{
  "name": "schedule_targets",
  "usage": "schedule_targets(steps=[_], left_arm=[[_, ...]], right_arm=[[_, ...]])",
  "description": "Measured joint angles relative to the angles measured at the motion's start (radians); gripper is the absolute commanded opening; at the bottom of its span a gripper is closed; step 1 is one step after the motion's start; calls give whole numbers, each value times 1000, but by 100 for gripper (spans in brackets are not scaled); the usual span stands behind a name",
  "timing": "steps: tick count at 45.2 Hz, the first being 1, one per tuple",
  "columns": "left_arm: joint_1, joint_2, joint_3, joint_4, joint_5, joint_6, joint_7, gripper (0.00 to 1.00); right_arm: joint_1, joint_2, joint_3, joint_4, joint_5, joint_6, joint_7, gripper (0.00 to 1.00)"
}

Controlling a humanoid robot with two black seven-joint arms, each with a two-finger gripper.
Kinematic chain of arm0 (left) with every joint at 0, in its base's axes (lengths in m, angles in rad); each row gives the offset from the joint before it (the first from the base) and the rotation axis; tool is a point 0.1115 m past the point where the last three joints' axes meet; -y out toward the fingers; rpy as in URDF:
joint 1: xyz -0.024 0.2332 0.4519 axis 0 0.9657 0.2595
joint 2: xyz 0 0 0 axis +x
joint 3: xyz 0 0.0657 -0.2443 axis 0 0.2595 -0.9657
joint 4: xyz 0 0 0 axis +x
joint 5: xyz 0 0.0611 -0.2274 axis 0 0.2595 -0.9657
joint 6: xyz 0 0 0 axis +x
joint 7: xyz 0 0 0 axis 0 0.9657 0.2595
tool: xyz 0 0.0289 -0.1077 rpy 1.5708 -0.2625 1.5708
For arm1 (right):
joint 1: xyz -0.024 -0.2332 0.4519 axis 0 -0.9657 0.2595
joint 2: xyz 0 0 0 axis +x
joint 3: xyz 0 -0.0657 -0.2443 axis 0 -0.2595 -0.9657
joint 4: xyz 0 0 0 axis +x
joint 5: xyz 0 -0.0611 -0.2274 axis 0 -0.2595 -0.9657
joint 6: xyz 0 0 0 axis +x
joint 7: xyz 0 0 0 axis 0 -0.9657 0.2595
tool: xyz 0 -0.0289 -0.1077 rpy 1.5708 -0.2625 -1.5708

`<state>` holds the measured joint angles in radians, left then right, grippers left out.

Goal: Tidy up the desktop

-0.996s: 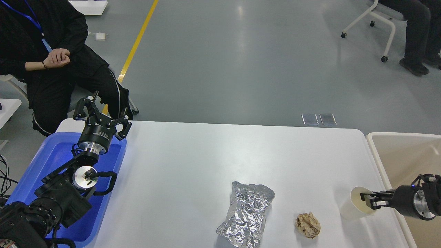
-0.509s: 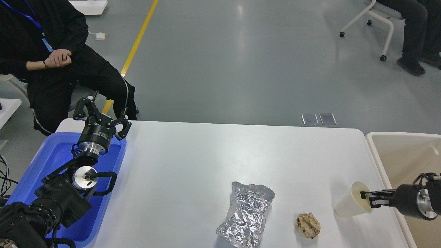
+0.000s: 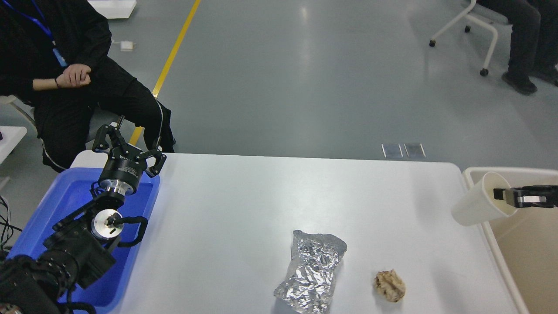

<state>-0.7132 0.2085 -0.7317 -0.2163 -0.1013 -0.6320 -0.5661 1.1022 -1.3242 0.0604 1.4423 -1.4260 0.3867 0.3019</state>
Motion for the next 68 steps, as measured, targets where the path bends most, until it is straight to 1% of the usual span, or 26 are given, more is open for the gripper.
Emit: schedule_targets(steps=[7,13,23,31,35,42,51,57,58,60,68], left_arm=[[0,0,0,0,0,0,0,100],[0,0,0,0,0,0,0,100],[0,0,0,0,0,0,-1,100],[0,0,0,0,0,0,-1,100],[0,0,0,0,0,0,-1,100],[1,-1,0,0,0,0,-2,100],[1,-1,0,0,0,0,-2,100],[1,-1,0,0,0,0,-2,100],[1,-1,0,0,0,0,-2,100],[1,-1,0,0,0,0,-2,100],[0,-1,0,0,0,0,-2,100]], right_arm=[[161,-62,0,27,38,133,2,0],[234,-92,-5,39,53,193,3,0],[285,-122,-13,45,65,232,3,0],[299,-134,-13,43,70,227,3,0],[294,-141,-24,29,80,189,4,0],[248,-158,-78,6,174,76,7,0],[163,-161,-176,-76,376,-99,51,0],[84,-127,-221,-164,566,-194,78,0],[52,-110,-230,-194,636,-220,83,0],[35,-100,-233,-210,673,-231,86,0],[-140,21,-247,-391,972,-301,98,0]])
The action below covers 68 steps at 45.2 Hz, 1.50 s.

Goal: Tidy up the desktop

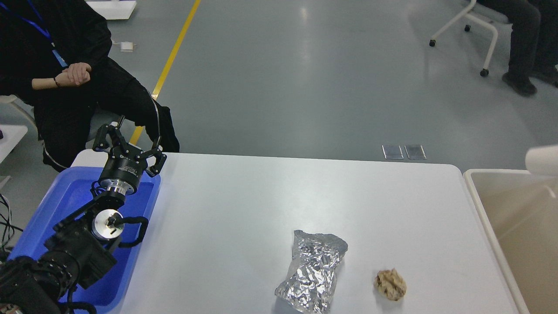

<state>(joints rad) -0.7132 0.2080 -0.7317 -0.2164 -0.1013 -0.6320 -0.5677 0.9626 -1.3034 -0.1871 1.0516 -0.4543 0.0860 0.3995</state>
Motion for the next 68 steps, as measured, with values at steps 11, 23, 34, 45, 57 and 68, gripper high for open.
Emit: schedule_targets(steps=[11,23,34,45,57,68], left_arm=[[0,0,0,0,0,0,0,100],[0,0,0,0,0,0,0,100],[0,-1,0,0,0,0,0,100],[0,-1,0,0,0,0,0,100],[0,-1,0,0,0,0,0,100],[0,-1,0,0,0,0,0,100]], right_arm=[[-204,191,-3,-253,295,-34,2,0],[-367,435,36,-613,478,-39,-28,0],[-437,633,109,-890,532,-35,-85,0],[-460,729,152,-989,549,-42,-105,0],[-463,773,170,-1023,554,-46,-111,41],[-444,783,174,-1052,555,-50,-112,100]])
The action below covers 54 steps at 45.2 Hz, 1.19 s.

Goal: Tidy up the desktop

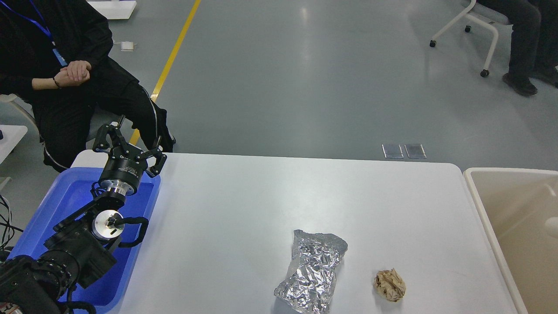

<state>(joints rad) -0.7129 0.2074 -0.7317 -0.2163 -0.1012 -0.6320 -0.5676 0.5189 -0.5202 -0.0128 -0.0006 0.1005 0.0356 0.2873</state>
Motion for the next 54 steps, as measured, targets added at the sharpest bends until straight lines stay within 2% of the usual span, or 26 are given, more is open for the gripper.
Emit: schedule_targets(steps=[28,37,43,52,54], left_arm=[[0,0,0,0,0,0,0,100],[0,1,0,0,0,0,1,100],[0,1,0,0,0,0,0,100],[0,1,0,0,0,0,0,100],[1,1,0,0,0,0,0,100]], right_arm=[[-9,-10,-9,-26,-20,8,1,100],[41,-64,63,-3,-10,73,1,100],[75,-129,164,91,-6,111,2,100],[63,-231,442,358,-10,182,8,100],[41,-250,549,455,-14,202,10,100]])
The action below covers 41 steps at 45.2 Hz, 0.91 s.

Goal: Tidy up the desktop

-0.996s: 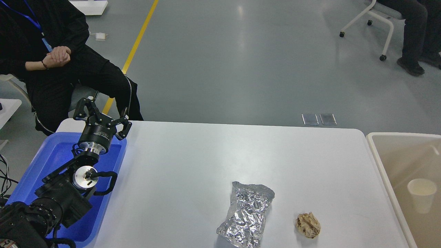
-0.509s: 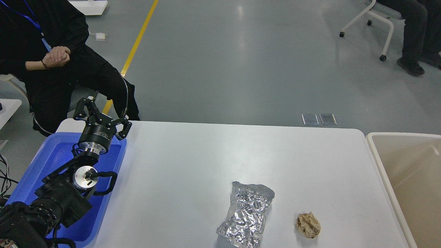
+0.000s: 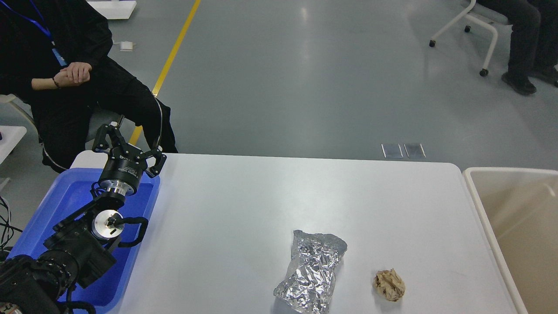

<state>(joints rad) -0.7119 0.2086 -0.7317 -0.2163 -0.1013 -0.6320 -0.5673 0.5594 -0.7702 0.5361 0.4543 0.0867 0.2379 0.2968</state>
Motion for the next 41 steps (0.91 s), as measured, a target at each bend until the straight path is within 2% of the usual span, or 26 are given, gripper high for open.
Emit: schedule_targets(steps=[10,17,28,41], left_arm=[[0,0,0,0,0,0,-1,100],[0,0,0,0,0,0,-1,100],[-1,0,0,0,0,0,0,100],[-1,0,0,0,1,0,0,100]], right_arm=[[-92,1,247,272,-47,28,32,100],[-179,94,466,427,-173,32,68,100],[-272,272,697,502,-394,26,103,100],[-296,357,775,441,-497,15,118,100]])
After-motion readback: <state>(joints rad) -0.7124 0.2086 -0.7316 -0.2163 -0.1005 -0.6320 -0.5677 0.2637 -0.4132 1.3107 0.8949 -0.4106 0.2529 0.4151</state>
